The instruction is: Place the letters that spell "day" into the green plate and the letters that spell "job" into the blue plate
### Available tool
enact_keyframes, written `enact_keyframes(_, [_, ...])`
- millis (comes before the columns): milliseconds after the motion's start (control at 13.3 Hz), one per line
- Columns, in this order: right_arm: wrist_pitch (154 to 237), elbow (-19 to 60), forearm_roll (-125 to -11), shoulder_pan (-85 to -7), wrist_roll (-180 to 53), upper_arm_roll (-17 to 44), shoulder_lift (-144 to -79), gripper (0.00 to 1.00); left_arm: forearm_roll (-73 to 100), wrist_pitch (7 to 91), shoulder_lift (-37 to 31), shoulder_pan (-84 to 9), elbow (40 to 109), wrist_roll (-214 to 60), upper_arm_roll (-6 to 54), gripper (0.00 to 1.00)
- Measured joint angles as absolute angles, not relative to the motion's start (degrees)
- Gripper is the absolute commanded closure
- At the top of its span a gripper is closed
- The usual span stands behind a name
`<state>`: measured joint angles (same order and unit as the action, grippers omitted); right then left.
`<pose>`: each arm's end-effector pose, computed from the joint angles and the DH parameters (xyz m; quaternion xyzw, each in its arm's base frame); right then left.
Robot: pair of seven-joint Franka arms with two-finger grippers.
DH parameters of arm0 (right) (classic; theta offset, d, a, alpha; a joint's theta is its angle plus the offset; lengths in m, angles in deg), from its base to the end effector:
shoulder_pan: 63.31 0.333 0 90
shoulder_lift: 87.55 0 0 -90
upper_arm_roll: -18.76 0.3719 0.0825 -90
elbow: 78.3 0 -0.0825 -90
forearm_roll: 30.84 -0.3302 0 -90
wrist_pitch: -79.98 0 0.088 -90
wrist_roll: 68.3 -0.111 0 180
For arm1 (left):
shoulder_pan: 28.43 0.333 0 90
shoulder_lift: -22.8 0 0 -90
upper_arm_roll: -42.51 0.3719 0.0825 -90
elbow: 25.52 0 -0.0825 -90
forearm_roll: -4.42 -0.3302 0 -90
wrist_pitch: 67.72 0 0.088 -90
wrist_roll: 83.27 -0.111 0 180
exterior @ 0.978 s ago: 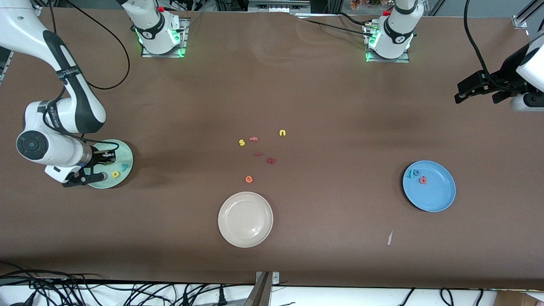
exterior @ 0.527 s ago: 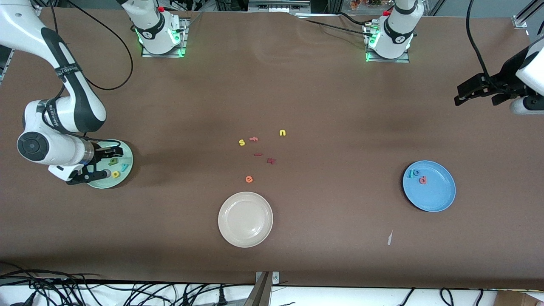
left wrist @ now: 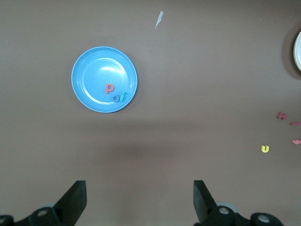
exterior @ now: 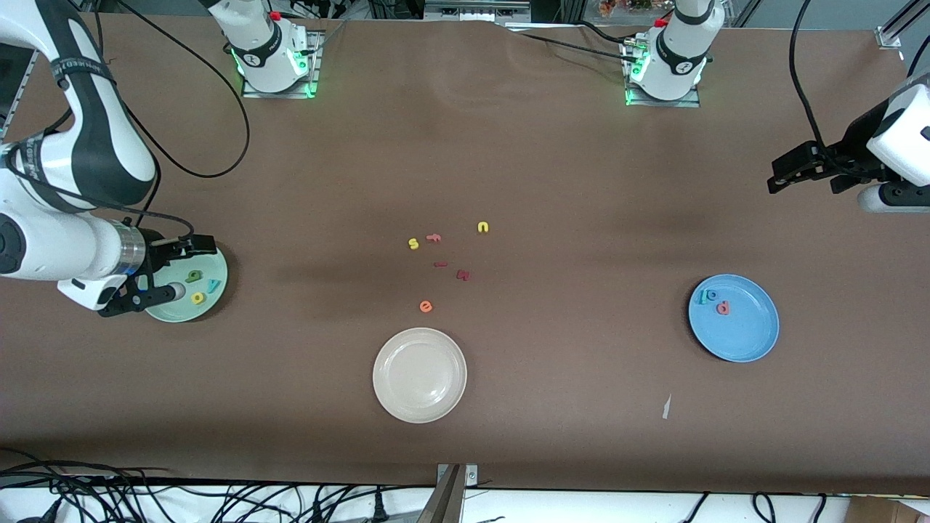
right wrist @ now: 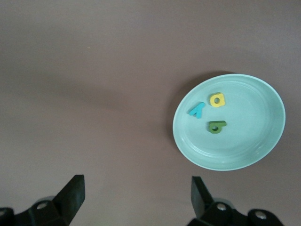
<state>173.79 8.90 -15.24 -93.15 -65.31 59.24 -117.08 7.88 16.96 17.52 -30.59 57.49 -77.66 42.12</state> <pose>0.6191 0.0005 0.4590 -0.9808 -0.1354 0.1382 0.0235 0.5240 -0.0303 0.6719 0.9987 0.0248 -0.0336 0.0281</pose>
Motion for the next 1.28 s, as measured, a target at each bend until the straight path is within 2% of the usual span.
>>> enact_keyframes(150, [169.32, 6.28, -15.29, -92.95, -65.18, 60.28, -117.08, 0.0, 7.87, 16.98, 17.51, -30.38, 57.39, -77.65, 42.37, 0.0])
enact_keyframes(527, [168.4, 4.65, -15.26, -90.49, -64.92, 59.34, -115.51, 0.0, 5.97, 17.63, 17.05, -30.31, 57.38, -77.69, 42.33, 0.0])
enact_keyframes(602, [168.16, 4.32, -15.28, -85.78, -64.95, 55.15, -113.5, 0.0, 5.92, 17.61, 17.0, -30.3, 57.38, -77.69, 42.34, 0.0])
enact_keyframes(752, [167.42, 4.07, -15.49, -72.77, -65.04, 42.42, -108.69, 0.0, 5.88, 17.51, 16.97, -30.27, 57.38, -77.69, 42.36, 0.0])
enact_keyframes(828, [167.28, 4.06, -16.97, -69.0, -65.2, 38.77, -106.5, 0.0, 5.87, 17.5, 16.95, -30.24, 57.38, -77.69, 42.37, 0.0])
enact_keyframes(1053, [167.95, 4.32, -25.34, -66.47, -66.67, 32.57, -101.96, 0.0, 5.43, 17.48, 16.88, -30.15, 57.38, -77.69, 42.43, 0.0])
enact_keyframes(1279, [172.37, 7.26, -27.18, -61.93, -66.68, 23.78, -98.84, 0.0, 5.29, 17.48, 16.84, -30.13, 57.39, -77.69, 42.43, 0.0])
